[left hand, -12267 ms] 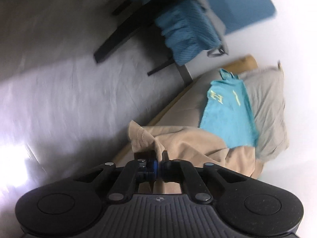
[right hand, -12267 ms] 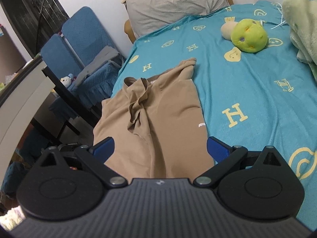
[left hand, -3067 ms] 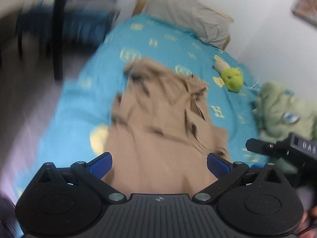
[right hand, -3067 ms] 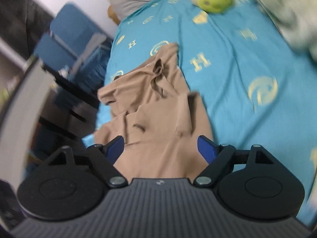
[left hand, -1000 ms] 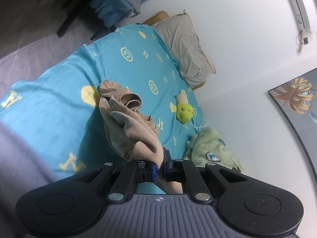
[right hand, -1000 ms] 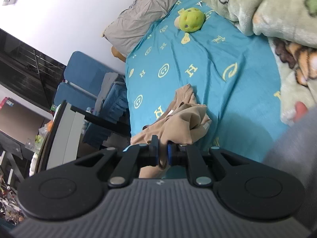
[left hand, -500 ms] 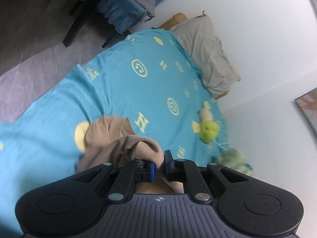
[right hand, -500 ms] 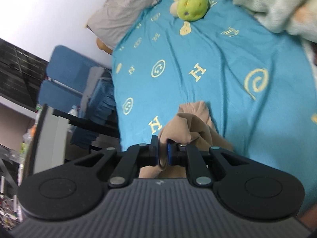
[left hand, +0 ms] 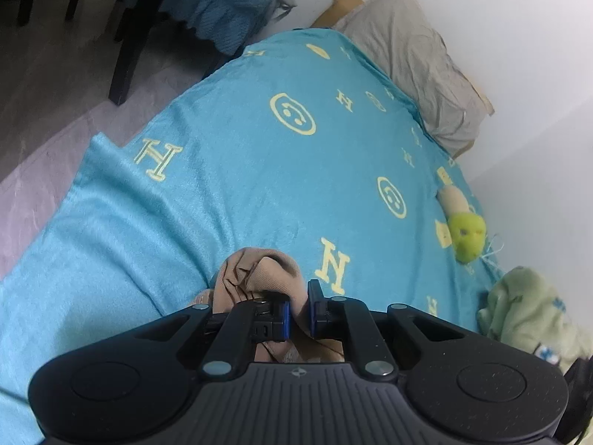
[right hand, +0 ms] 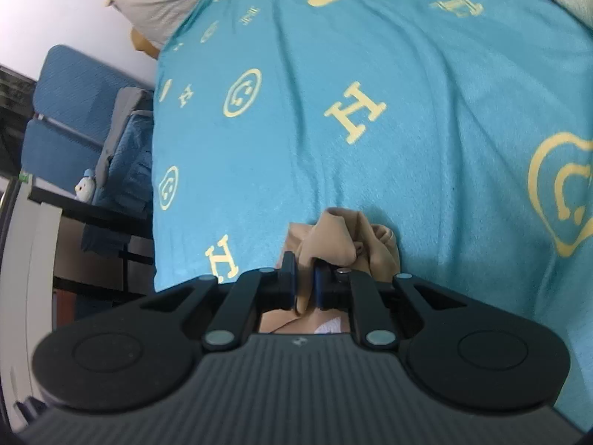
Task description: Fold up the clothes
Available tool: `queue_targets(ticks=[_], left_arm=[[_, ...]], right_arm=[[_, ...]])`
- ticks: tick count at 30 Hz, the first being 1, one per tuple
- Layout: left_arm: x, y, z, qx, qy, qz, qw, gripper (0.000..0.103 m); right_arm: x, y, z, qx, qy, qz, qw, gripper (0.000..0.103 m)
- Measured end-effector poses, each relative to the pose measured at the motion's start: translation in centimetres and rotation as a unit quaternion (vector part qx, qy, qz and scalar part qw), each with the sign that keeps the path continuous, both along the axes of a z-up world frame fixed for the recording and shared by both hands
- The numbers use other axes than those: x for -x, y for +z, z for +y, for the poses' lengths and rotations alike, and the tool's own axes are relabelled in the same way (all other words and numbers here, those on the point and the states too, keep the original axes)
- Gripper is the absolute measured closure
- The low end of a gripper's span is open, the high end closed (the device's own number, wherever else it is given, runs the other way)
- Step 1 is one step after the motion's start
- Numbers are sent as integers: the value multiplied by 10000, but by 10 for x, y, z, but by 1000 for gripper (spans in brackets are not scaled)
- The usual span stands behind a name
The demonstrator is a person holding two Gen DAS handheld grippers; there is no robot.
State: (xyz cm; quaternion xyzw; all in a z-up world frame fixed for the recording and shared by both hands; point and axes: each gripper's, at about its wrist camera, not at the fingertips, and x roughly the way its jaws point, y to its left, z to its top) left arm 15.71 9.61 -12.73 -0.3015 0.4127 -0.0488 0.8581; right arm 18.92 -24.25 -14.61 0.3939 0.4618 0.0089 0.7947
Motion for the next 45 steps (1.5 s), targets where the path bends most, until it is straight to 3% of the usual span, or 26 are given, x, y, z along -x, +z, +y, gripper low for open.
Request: queue_targets(ticks=[2,3,4,5,6,7,8,10,13,14,15,18,21,27,32,35,37,40,45], left_arm=[[2,5,-4,-175,-126,-77,9997,89],[3,8,-5,-223,-203,-117,9995,85],[5,12,-7,-226,-306,-197,9991,69],[6,15,-9,-203,-421,-322,9984,46],[9,19,-11,-229,-486,-466,9975,33],[12,24,-13,-329,-496,-641,9962,13],[14,28,-16,-474,-514,-816,9942,4],[17,35,-24,-975,-601,-1124,9870,2],[13,30,-34,-1480,-771,-1080,9800,3],[11,26,-36,-1541,-814,-1033,9793,4],[9,21,-37,-1590,-848,-967,9789,4],[2,7,-43,-1793,-982,-712,9763,7],[1,-3,-46,-1997,-1102,-598,9718,8],[21,14,-49,-2260,-1174,-708,9644,10],[62,39,-53,-2300,-1259,-885,9609,10],[86,48,-59,-2306,-1344,-884,9596,9],[96,47,-64,-2370,-1390,-778,9584,9],[101,35,-69,-2560,-1413,-519,9549,9],[100,22,-64,-2474,-1409,-246,9583,6]], right_arm=[[-3,5,5,160,217,-75,9996,81],[-3,9,6,230,332,-185,9990,66],[-1,14,7,203,422,-372,9982,53],[1,19,8,177,508,-566,9969,28],[5,26,10,157,571,-792,9951,14],[9,33,12,153,639,-1010,9927,15],[12,40,15,250,742,-1189,9898,16],[17,53,20,616,872,-1503,9829,16],[21,59,30,1237,1107,-1751,9705,19],[19,57,34,1395,1231,-1754,9668,33],[16,52,37,1507,1349,-1665,9651,40],[6,31,45,1769,1542,-1383,9622,48],[2,13,57,2129,1815,-1272,9516,49],[19,30,57,2202,1741,-1440,9489,48],[62,55,48,2134,1542,-1623,9510,48],[86,63,48,2358,1583,-1596,9455,48],[99,67,46,2462,1594,-1584,9428,48],[107,62,41,2372,1520,-1420,9489,48],[101,42,40,2348,1625,-926,9539,49]])
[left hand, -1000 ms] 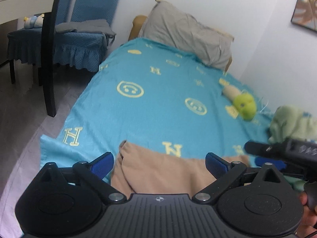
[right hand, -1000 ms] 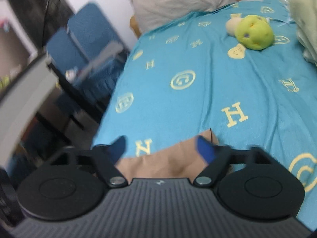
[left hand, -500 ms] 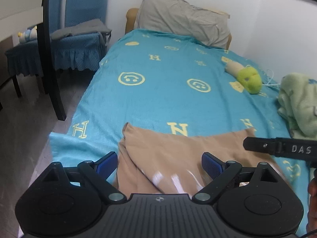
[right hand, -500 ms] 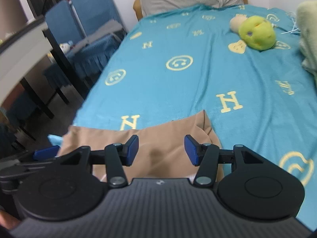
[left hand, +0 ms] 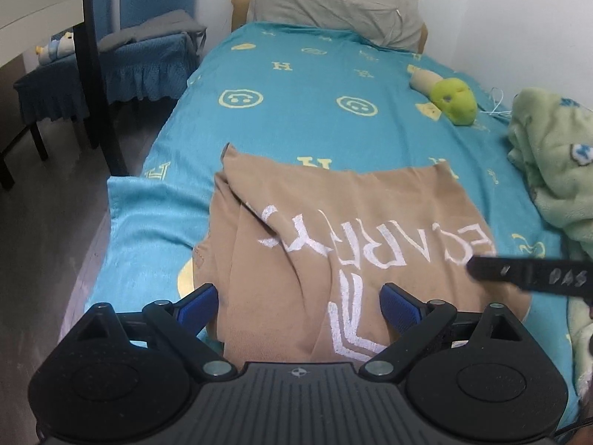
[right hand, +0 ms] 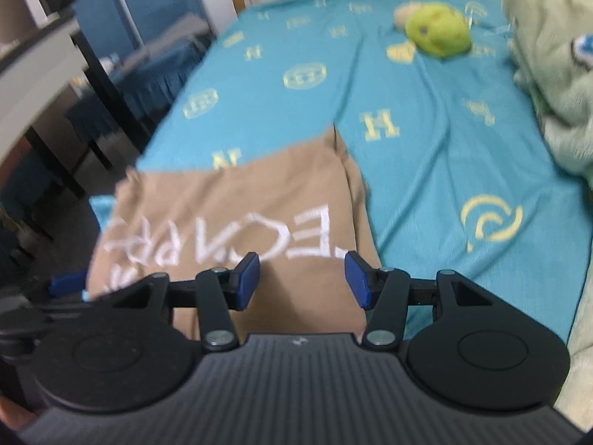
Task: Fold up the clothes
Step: 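Open both grippers and release the folded tan shirt on the bed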
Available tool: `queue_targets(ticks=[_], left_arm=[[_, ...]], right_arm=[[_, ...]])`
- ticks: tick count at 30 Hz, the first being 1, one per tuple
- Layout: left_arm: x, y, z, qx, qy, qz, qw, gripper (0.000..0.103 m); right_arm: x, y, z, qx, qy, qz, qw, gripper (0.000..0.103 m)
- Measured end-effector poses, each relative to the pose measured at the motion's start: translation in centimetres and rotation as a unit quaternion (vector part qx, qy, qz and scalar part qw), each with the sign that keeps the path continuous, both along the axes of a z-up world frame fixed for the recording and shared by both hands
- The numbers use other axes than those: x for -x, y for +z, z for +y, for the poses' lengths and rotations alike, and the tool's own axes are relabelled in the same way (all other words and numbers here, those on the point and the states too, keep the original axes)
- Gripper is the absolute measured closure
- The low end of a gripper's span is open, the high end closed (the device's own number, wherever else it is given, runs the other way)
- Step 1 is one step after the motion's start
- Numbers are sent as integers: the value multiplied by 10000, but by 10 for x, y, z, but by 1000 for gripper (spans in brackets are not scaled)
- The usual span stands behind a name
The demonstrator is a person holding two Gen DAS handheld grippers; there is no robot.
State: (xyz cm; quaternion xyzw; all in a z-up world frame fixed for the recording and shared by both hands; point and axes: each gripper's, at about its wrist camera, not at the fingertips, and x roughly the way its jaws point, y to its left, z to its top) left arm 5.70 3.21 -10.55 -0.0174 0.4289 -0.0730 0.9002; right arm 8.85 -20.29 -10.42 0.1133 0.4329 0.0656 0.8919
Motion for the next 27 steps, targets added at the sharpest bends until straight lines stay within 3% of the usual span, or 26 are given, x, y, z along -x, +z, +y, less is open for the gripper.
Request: queue_targets(ticks=[4,7,11,16,18,21,23,27], left_arm=[[6,8,1,24,4,4,10000,7],[18,20,3,275,10,53,9996,7],[38,30,4,999,258,362,9940,7],[35,4,4,1751,398,776,9807,7],[24,-12,15,2050,719,963,9713,7],[11,-34,39,2737,1362,1171,9449,7],[9,-41,55,3200,1704,1056,9260,7],[12,-39,76,3534,2060,702,9098,9]], right_arm=[[-4,-13,-3,-110,-18,279,9995,49],[-4,-14,-2,-105,-14,273,9996,49],[-3,-15,-2,-99,-10,265,9996,49],[-3,-15,-1,-69,0,247,9997,49],[-3,-15,-1,-59,1,239,9997,49],[-2,-15,0,-43,2,228,9997,49],[-2,-15,0,-31,4,220,9998,49],[-3,-15,0,5,17,209,9998,49]])
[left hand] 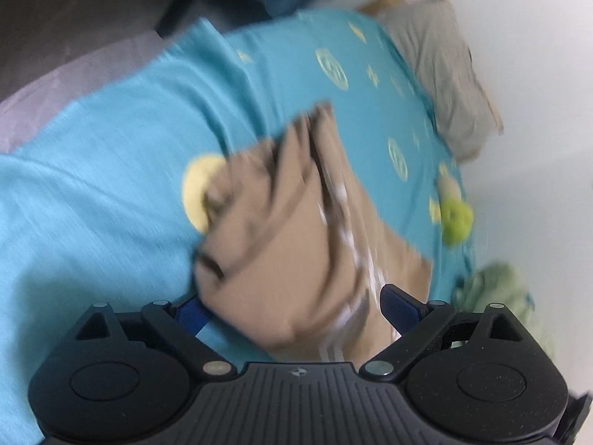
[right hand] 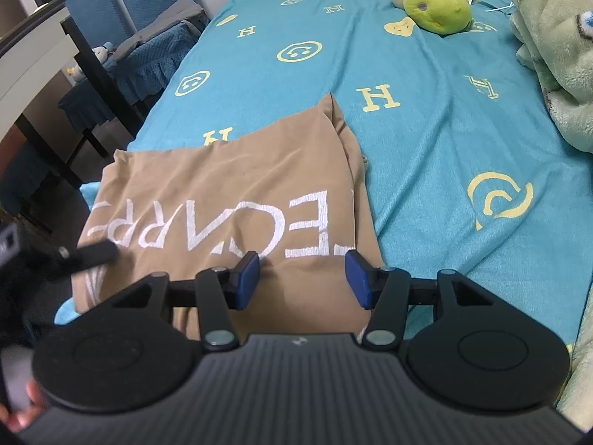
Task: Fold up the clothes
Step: 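Open both grippers and release the folded tan shirt on the bed, then grasp the folded tan shirt edge with both grippers and lift it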
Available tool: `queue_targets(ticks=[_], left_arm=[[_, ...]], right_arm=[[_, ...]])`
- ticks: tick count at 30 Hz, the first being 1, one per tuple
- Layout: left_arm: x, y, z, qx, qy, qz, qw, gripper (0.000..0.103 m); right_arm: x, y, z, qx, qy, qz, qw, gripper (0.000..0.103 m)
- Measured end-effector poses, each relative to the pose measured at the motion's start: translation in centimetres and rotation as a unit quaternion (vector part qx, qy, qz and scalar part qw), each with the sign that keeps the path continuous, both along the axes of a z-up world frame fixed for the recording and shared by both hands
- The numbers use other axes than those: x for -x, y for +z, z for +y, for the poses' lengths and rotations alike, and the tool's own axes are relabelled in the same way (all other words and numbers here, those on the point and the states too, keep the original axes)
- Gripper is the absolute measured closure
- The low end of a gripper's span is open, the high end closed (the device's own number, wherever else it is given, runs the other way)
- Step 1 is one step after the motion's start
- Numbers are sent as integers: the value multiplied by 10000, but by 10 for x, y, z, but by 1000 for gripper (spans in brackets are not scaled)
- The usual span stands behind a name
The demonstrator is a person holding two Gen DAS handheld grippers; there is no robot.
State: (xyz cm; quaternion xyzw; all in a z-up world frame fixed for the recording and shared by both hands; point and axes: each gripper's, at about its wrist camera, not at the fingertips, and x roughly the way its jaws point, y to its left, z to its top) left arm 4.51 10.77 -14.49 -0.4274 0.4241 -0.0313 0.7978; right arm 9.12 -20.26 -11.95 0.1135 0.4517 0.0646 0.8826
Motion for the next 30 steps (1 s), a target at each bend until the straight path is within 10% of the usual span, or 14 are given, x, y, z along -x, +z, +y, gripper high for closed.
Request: queue_targets(ticks=[5,12,26,30], left_arm=[[7,7,10,382,165,-492,9979,11],[4,-5,-12,35,-179,-96,9998,16],[-8,-12,-13,27,1,-174,9998,58],[-9,-10,-14,7,-4,-193,9998,60]], right_arm=[[0,1,1,26,-12,-3,10000,49],[1,1,1,71,10,-6,10000,49],[5,12,-1,-99,-192,-92,9997,48],[15,30,-23,-1486,-530,-223,9872,13]])
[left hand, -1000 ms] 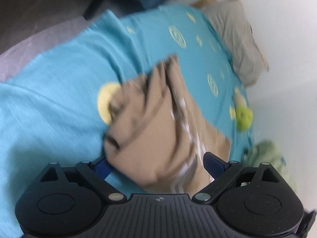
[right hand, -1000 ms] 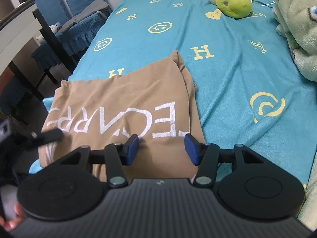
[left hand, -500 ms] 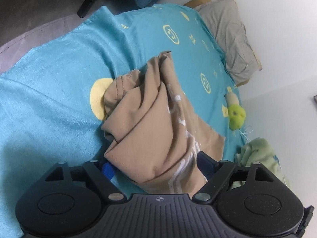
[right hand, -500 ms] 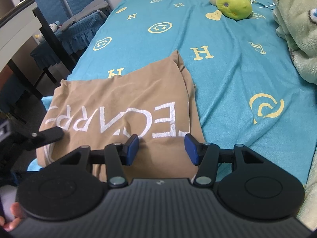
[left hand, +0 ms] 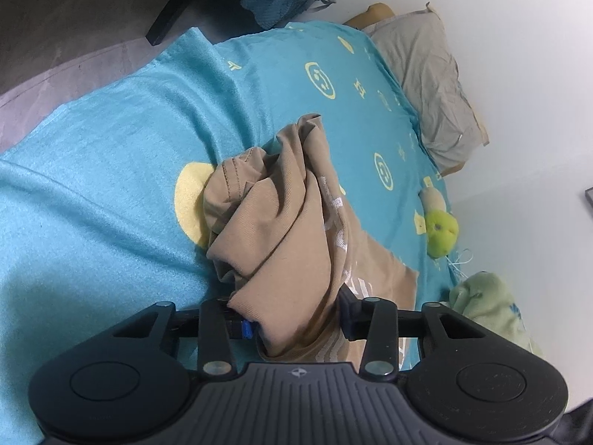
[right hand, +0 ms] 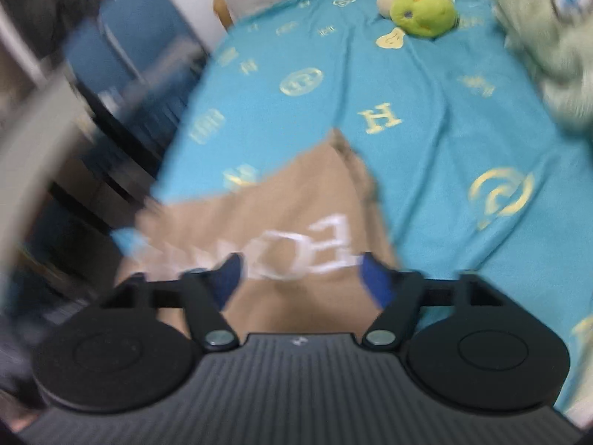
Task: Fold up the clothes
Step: 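Grasp the folded tan shirt edge with both grippers and lift it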
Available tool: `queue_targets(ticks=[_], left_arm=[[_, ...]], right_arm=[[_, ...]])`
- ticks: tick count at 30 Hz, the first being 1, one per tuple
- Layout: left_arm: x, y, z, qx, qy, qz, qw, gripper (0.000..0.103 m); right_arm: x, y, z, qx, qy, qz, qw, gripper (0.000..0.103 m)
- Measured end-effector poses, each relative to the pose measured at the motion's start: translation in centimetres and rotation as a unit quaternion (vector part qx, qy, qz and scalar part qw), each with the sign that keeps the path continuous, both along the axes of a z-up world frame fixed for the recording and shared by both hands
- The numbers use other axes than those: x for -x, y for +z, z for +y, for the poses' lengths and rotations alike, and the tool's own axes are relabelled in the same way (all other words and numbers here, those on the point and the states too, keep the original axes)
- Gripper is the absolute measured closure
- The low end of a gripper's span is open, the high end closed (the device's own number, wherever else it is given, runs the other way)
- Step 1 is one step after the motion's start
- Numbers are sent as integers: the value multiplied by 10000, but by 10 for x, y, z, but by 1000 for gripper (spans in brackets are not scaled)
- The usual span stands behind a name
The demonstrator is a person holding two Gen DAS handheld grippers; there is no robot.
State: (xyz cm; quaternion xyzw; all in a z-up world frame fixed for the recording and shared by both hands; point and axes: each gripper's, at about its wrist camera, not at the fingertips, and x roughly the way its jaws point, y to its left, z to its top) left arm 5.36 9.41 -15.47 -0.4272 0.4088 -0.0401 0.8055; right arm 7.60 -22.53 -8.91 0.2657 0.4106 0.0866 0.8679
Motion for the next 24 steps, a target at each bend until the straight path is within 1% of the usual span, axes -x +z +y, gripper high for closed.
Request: queue_targets(ticks=[1,2,4,7,8,9,12,15,17,19,20,22,24], left_arm=[[0,1,0,-4,-1,-6,10000,61],[0,1,0,3,4,-10,10000,61],[0,2,-1,24,20,-24,10000,61],[4,5,1,32,43,-51,10000,62],[5,5,1,23,45,-63,10000,62],[6,6,2,13,44,-76,10000,62],[7,8,3,62,59,-99,9999,63],[4,8,6,190,96,-111,9997,65],[4,8,9,325,116,-161,9993,70],[3,10,11,463,99,-264,9985,72],[2,12,11,490,78,-321,9983,73],[0,15,10,489,27,-401,9980,73],[-1,18,9,463,-22,-458,9979,74]], right_arm=[[4,1,-7,-640,-69,2,9979,15],[7,-1,-12,-1197,-91,93,9927,15],[10,-13,-15,-2136,-37,431,9760,15],[9,-40,-9,-3014,-46,1103,9471,14],[6,-48,-5,-3142,-39,1259,9410,14],[4,-55,-1,-3257,-35,1406,9349,14],[-3,-71,11,-3377,-79,1708,9256,14],[-5,-80,10,-3287,-399,1722,9278,14],[-6,-85,10,-3224,-613,1730,9286,14],[-6,-87,4,-3118,-900,1638,9316,15],[-6,-86,0,-3049,-1070,1556,9335,24],[-5,-85,-8,-2994,-1332,1470,9333,31],[-5,-85,-12,-2931,-1476,1411,9340,44]])
